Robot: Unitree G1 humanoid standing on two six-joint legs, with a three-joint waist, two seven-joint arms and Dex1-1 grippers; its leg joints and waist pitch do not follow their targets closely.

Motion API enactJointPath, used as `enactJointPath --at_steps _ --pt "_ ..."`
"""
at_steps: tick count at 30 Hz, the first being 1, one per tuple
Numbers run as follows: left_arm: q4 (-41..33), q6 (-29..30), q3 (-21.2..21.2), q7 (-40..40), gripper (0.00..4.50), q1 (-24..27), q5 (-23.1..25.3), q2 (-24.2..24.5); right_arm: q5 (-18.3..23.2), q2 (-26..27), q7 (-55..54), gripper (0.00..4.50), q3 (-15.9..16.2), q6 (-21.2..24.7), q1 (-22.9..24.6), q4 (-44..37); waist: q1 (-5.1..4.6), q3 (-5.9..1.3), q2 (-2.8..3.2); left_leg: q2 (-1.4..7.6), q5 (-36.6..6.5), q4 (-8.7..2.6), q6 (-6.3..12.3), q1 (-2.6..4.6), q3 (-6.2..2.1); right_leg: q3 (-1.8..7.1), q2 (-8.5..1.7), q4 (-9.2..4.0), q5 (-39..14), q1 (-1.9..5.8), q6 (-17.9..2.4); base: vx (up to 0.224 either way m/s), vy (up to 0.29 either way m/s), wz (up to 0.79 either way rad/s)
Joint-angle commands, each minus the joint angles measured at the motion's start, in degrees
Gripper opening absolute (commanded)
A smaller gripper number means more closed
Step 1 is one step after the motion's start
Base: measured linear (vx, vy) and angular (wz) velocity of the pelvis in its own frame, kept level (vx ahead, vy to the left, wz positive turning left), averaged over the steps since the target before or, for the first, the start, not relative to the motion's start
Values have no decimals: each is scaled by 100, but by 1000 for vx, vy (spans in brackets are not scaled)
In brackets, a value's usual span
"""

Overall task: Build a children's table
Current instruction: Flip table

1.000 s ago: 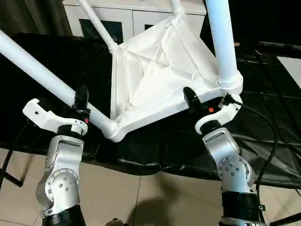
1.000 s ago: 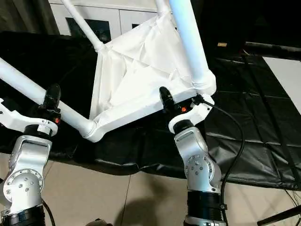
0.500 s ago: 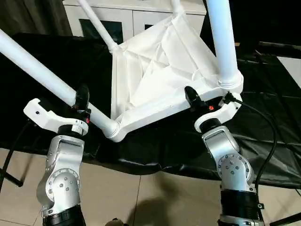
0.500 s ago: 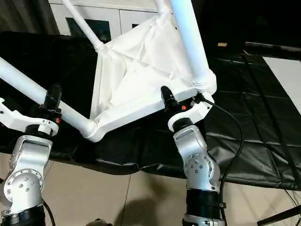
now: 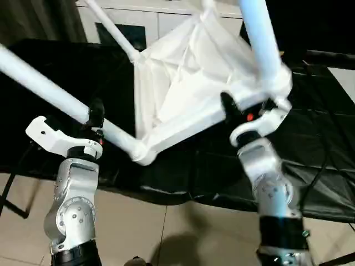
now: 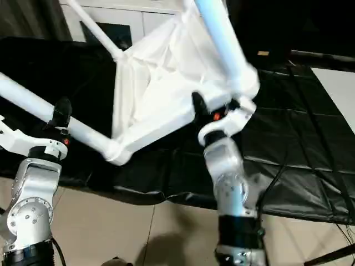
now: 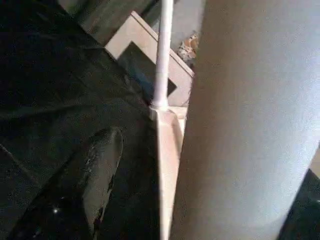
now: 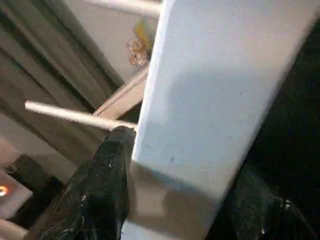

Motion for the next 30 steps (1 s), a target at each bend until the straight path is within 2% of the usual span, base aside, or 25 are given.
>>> enactJointPath --at_steps 1,4,7,9,12,17,18,19,20,23,24,25,27,28,30 --pt "71 -126 186 169 434 -75 194 174 -844 -527 -115 218 -154 -358 -49 -409 -37 -382 -19 175 -765 -427 -325 133 3 180 -197 -334 -276 178 -329 0 0 0" --pt "159 -137 237 214 435 -107 317 313 -1148 -762 -179 218 -75 -350 -129 -546 -23 -383 -29 167 -766 -425 -332 123 6 179 -190 -334 -307 184 -233 0 0 0" --pt "222 -53 179 220 435 -103 512 477 -1756 -1127 -269 217 129 -333 -212 -742 -9 -381 -30 161 -827 -426 -387 124 13 179 -187 -348 -480 169 -172 0 0 0" --pt "253 -21 148 248 435 -104 586 531 -1811 -1152 -363 216 146 -281 -239 -795 0 -386 -24 159 -844 -426 -412 129 8 181 -187 -345 -470 159 -153 0 0 0" --pt "356 53 81 349 435 -116 758 626 -2161 -1320 -579 208 244 -256 -276 -938 -25 -386 -17 162 -1056 -446 -445 133 -4 176 -189 -359 -657 152 -187 0 0 0" --pt "465 107 42 413 435 -137 827 641 -2465 -1475 -711 204 277 -260 -302 -1003 -84 -373 -47 152 -1196 -447 -407 118 -1 179 -191 -376 -765 144 -265 0 0 0" --pt "542 117 -43 383 435 -176 885 601 -2736 -1581 -788 204 306 -179 -313 -1035 -95 -378 -55 151 -1158 -445 -381 108 -5 177 -198 -373 -749 155 -284 0 0 0" --pt "542 117 -43 383 435 -176 885 601 -2736 -1581 -788 204 306 -179 -313 -1035 -104 -378 -73 148 -1106 -438 -361 103 1 176 -194 -369 -732 157 -293 0 0 0" --pt "686 143 -129 395 435 -267 962 549 -2998 -1689 -852 204 350 -132 -349 -1020 -118 -377 -96 147 -1048 -431 -333 99 11 181 -185 -375 -691 152 -305 0 0 0" --pt "958 131 -260 345 435 -438 1042 494 -3158 -1786 -914 204 389 -128 -450 -911 -111 -394 -77 139 -946 -414 -316 110 13 181 -181 -363 -594 154 -321 0 0 0" --pt "1077 152 -311 306 435 -498 1065 487 -3214 -1832 -893 204 428 -145 -496 -849 -117 -417 -93 138 -765 -396 -280 87 8 180 -183 -333 -337 179 -340 0 0 0" --pt "1259 101 -358 239 435 -605 1094 471 -3260 -1858 -894 204 464 -148 -583 -721 -118 -431 -70 124 -638 -381 -247 77 10 171 -183 -318 -179 178 -352 0 0 0" --pt "1562 54 -444 122 435 -765 1159 498 -3387 -1915 -887 204 575 -155 -748 -501 -131 -465 -91 113 -440 -348 -183 56 15 167 -172 -283 135 185 -413 0 0 0" --pt "1659 36 -477 86 435 -812 1198 523 -3451 -1936 -892 203 627 -163 -812 -425 -136 -458 -93 98 -376 -334 -126 39 30 162 -159 -280 197 166 -451 0 0 0" --pt "1823 -17 -607 -90 435 -946 1280 599 -3560 -1903 -950 203 738 -173 -1020 -116 -147 -437 -79 109 -521 -343 -103 43 37 162 -171 -302 7 150 -513 0 0 0"
